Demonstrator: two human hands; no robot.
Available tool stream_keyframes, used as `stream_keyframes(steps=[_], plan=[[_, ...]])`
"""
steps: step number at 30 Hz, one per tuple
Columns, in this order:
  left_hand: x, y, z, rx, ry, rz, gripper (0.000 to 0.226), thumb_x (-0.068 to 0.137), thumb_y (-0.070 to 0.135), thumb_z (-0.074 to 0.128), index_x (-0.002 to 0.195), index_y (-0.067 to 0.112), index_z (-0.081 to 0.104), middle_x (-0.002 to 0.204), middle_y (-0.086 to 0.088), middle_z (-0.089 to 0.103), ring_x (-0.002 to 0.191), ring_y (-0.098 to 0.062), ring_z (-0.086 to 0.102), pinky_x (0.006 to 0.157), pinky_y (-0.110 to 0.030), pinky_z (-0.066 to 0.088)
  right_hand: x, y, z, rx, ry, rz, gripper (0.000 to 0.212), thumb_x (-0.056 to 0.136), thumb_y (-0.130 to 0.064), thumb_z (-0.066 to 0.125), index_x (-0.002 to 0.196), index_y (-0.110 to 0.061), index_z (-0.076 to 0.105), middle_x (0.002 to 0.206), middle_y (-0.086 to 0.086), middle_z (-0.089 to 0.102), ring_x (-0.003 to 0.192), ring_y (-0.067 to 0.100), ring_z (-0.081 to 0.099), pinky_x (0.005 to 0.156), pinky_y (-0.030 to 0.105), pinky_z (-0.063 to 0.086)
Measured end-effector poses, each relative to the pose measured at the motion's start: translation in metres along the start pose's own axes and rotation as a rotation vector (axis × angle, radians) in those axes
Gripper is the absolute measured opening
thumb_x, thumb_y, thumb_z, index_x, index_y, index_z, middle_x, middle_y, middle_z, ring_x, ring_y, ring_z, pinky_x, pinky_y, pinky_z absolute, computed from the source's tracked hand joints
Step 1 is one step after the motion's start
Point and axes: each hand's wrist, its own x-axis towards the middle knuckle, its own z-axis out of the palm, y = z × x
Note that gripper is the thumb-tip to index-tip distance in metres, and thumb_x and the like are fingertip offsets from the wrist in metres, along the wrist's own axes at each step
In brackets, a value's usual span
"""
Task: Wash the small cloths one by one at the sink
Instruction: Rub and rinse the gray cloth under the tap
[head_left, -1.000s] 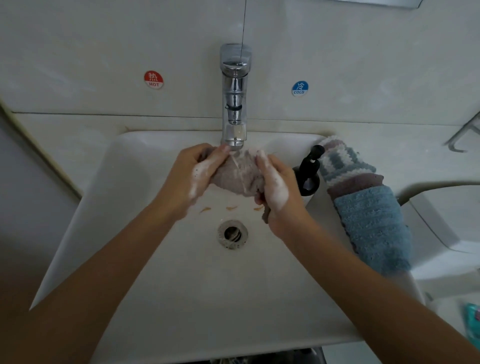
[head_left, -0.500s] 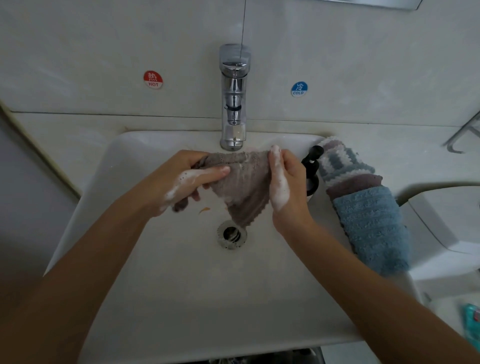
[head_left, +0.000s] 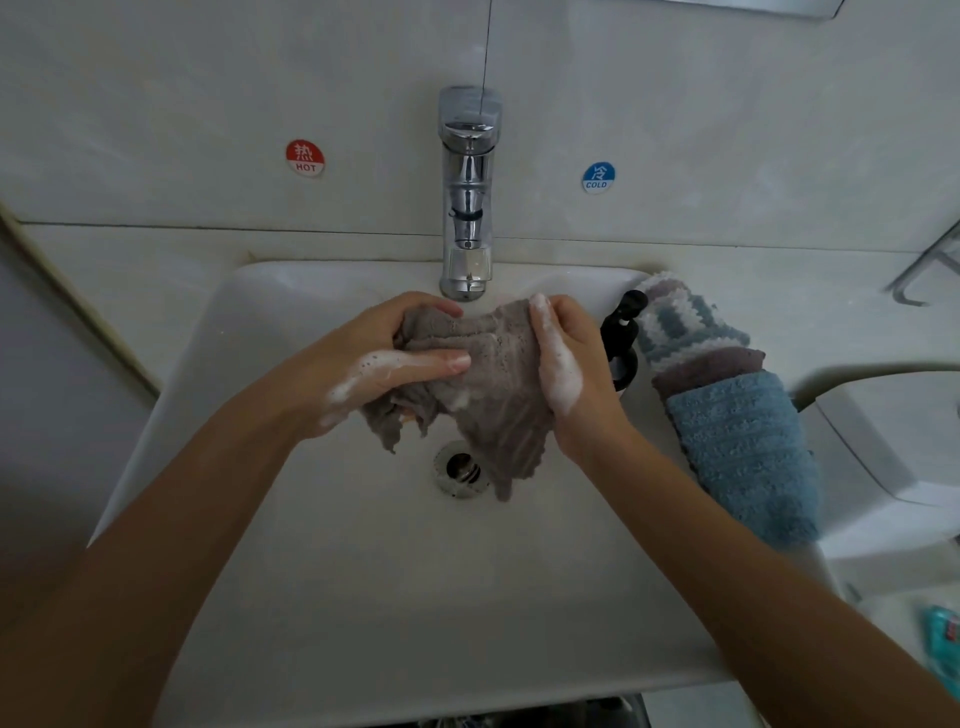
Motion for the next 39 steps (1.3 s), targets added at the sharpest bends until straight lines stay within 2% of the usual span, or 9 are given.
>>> stream_keyframes(steps=[6, 9, 14, 17, 22, 25, 28, 32, 39], plan=[[-0.005, 0.003, -0.010, 0.153, -0.108, -0.039, 0.024, 0.082, 0.012, 0.069, 0.105, 0.009, 0.064, 0.075, -0.011, 0.072, 0.068, -0.031, 0.070, 0.042, -0.030, 0.052, 0.002, -0.006, -0.006, -0.152, -0.126, -0.076, 0.029, 0.103, -0.028, 0.048, 0.076, -0.019, 0.055, 0.074, -0.004, 0.055, 0.072, 0.010, 0.054, 0.069, 0.026, 0.045], [-0.003, 0.002, -0.011, 0.200, 0.007, -0.019, 0.013, 0.087, 0.023, 0.066, 0.095, 0.014, 0.069, 0.068, -0.010, 0.071, 0.060, -0.029, 0.068, 0.045, -0.031, 0.050, -0.004, -0.011, -0.005, -0.275, -0.272, -0.172, 0.024, 0.099, -0.036, 0.052, 0.082, -0.021, 0.059, 0.078, -0.004, 0.060, 0.073, 0.003, 0.059, 0.067, 0.016, 0.046], [0.000, -0.001, -0.010, 0.225, 0.140, 0.076, 0.021, 0.094, 0.024, 0.057, 0.076, 0.015, 0.063, 0.052, 0.011, 0.064, 0.049, -0.003, 0.062, 0.043, -0.011, 0.042, -0.011, -0.013, -0.004, -0.597, -0.474, -0.200, 0.034, 0.087, -0.049, 0.067, 0.095, -0.016, 0.066, 0.079, 0.005, 0.067, 0.073, 0.019, 0.065, 0.065, 0.036, 0.052], [0.004, -0.004, -0.008, 0.181, 0.175, 0.081, 0.016, 0.093, 0.026, 0.058, 0.088, 0.015, 0.068, 0.071, 0.007, 0.072, 0.067, -0.009, 0.070, 0.055, -0.016, 0.053, -0.006, -0.011, -0.006, -0.738, -0.489, -0.252, 0.030, 0.094, -0.038, 0.062, 0.075, -0.014, 0.061, 0.059, -0.003, 0.050, 0.054, 0.011, 0.047, 0.056, 0.028, 0.037], [0.012, -0.014, -0.008, 0.136, 0.335, 0.100, 0.013, 0.094, 0.029, 0.059, 0.089, 0.017, 0.058, 0.080, -0.005, 0.064, 0.069, -0.021, 0.064, 0.063, -0.038, 0.053, -0.003, -0.010, -0.009, -0.339, -0.453, -0.148, 0.039, 0.100, -0.024, 0.055, 0.065, -0.008, 0.046, 0.062, 0.004, 0.042, 0.057, 0.012, 0.044, 0.055, 0.022, 0.036], [0.016, -0.019, 0.003, 0.117, 0.368, 0.146, 0.007, 0.095, 0.026, 0.057, 0.090, 0.022, 0.057, 0.086, -0.002, 0.063, 0.075, -0.013, 0.062, 0.067, -0.031, 0.049, -0.002, -0.003, -0.004, -0.091, -0.367, -0.106, 0.038, 0.097, -0.030, 0.055, 0.087, 0.007, 0.058, 0.082, 0.014, 0.054, 0.078, 0.022, 0.057, 0.068, 0.031, 0.049], [0.019, -0.024, 0.016, 0.167, 0.397, 0.161, 0.010, 0.094, 0.031, 0.058, 0.087, 0.025, 0.056, 0.081, 0.005, 0.062, 0.071, -0.002, 0.059, 0.064, -0.019, 0.045, -0.003, 0.001, 0.001, 0.053, -0.236, -0.073, 0.022, 0.098, -0.030, 0.056, 0.092, -0.009, 0.058, 0.090, 0.008, 0.060, 0.088, 0.016, 0.062, 0.076, 0.031, 0.052], [0.017, -0.030, 0.034, 0.213, 0.422, 0.197, 0.024, 0.091, 0.047, 0.055, 0.088, 0.023, 0.056, 0.076, 0.010, 0.060, 0.067, 0.003, 0.058, 0.059, -0.011, 0.041, -0.006, 0.001, 0.005, 0.124, -0.048, -0.093, 0.024, 0.102, -0.022, 0.050, 0.081, -0.010, 0.049, 0.073, 0.002, 0.049, 0.071, 0.011, 0.052, 0.065, 0.023, 0.046], [0.027, -0.031, 0.067, 0.103, 0.687, 0.234, 0.042, 0.100, 0.030, 0.047, 0.060, 0.017, 0.046, 0.054, 0.005, 0.047, 0.049, -0.003, 0.046, 0.051, -0.013, 0.035, -0.032, 0.008, 0.033, 0.040, 0.028, -0.186, 0.039, 0.104, -0.028, 0.045, 0.067, -0.018, 0.049, 0.060, -0.007, 0.048, 0.061, 0.009, 0.048, 0.059, 0.033, 0.042]])
